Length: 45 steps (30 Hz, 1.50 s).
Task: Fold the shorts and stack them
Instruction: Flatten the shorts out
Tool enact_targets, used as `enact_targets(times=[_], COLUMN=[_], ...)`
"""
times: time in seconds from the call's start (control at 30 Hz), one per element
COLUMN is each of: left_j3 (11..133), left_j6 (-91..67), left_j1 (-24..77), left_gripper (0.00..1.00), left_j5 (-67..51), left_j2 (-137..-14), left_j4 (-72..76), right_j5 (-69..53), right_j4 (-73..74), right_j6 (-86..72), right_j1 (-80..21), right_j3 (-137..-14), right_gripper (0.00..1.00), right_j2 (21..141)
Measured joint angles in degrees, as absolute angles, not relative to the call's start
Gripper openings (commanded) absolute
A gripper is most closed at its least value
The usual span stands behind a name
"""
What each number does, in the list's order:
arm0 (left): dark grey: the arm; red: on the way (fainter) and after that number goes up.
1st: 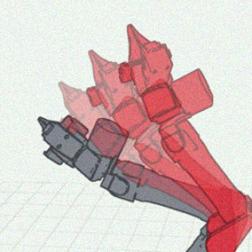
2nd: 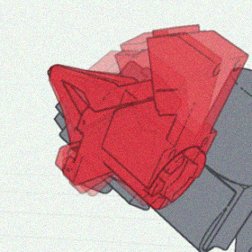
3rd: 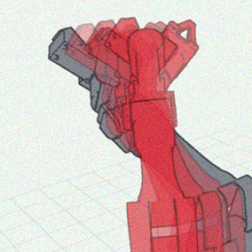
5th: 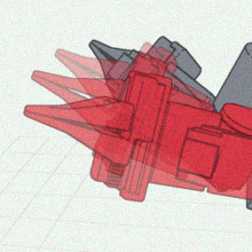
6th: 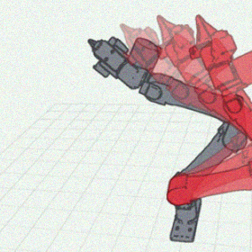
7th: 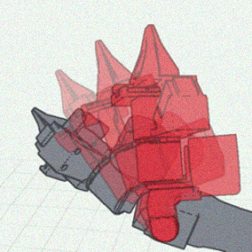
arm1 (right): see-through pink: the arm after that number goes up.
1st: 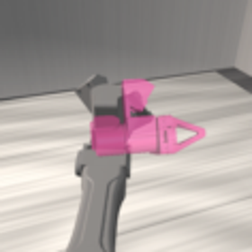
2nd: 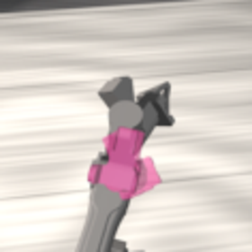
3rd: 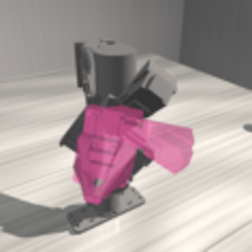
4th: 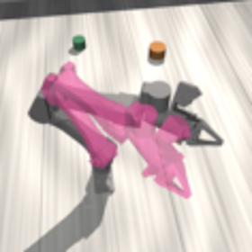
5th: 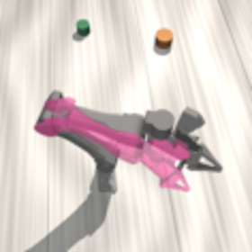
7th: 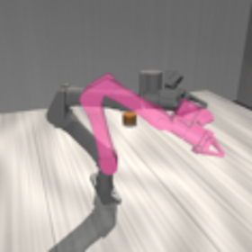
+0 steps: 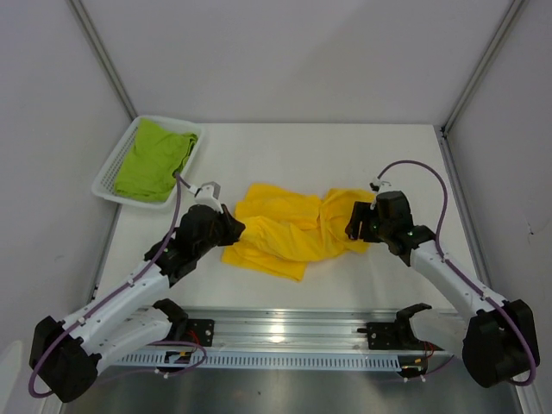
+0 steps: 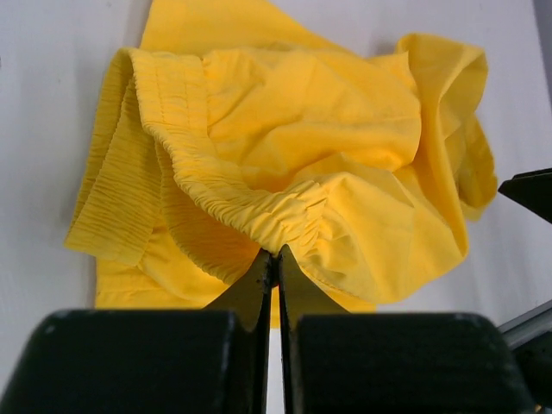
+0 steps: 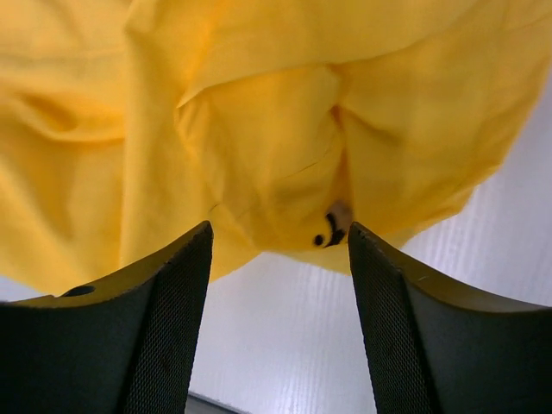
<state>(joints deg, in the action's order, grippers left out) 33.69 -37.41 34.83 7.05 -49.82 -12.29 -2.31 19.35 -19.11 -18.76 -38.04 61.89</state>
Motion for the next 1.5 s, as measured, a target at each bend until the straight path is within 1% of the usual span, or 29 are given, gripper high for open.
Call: enact_targets(times=[0.2,0.37,0.7,0.83,0.97,1.07,1.1,1.17,1.2,1.27,1.3,1.4,1.5], left_j3=[33.69,33.34,29.85,29.82,29.82,29.82,29.80,29.78,29.78,29.76,29.74,29.67,29.12], left_j6=[-36.38,-35.97,-35.97,-35.92,-35.88,-35.81,-35.75,-35.59,-35.51,-35.48,-35.48,-35.48,-35.48], left_j1=[33.74,33.26,32.91,32.29,31.64,31.40,31.31,31.31,31.29,31.27,31.22,31.09,31.07], left_gripper=[0.00,0.02,0.02,0.02,0.02,0.02,0.02,0.02,0.02,0.02,0.02,0.02,0.02], left_j5=[5.15,3.79,1.43,1.19,1.06,0.78,0.62,0.16,-0.12,-0.45,-0.51,-0.82,-0.97], left_j2=[-50.11,-50.78,-52.95,-52.95,-52.95,-52.95,-52.95,-52.95,-52.95,-52.95,-52.95,-52.95,-52.93], left_j4=[-14.74,-14.66,-13.82,-13.67,-13.63,-13.56,-13.50,-13.37,-13.34,-13.19,-13.06,-12.88,-12.36], right_j5=[-5.52,-4.14,8.47,13.39,17.61,18.85,19.22,19.77,20.05,20.45,20.88,22.06,22.26], right_j4=[15.49,14.33,15.64,16.93,18.20,18.65,18.94,19.29,19.51,19.75,19.94,20.84,21.78], right_j6=[-16.69,-15.14,-13.21,-12.95,-12.80,-12.69,-12.60,-12.32,-12.25,-11.90,-11.90,-12.64,-13.96], right_j1=[-25.36,-29.36,-37.01,-37.52,-38.00,-38.50,-38.70,-39.11,-39.33,-39.94,-40.47,-42.02,-41.74], right_j3=[-38.04,-38.35,-41.06,-43.29,-45.36,-45.50,-45.54,-45.74,-45.84,-45.89,-45.89,-45.89,-45.76], right_gripper=[0.63,0.63,0.63,0.56,0.55,0.45,0.39,0.34,0.25,0.13,0.00,0.00,0.00], right_j2=[62.50,64.40,72.69,76.58,79.55,80.55,80.88,81.58,81.89,82.13,82.08,81.47,78.35])
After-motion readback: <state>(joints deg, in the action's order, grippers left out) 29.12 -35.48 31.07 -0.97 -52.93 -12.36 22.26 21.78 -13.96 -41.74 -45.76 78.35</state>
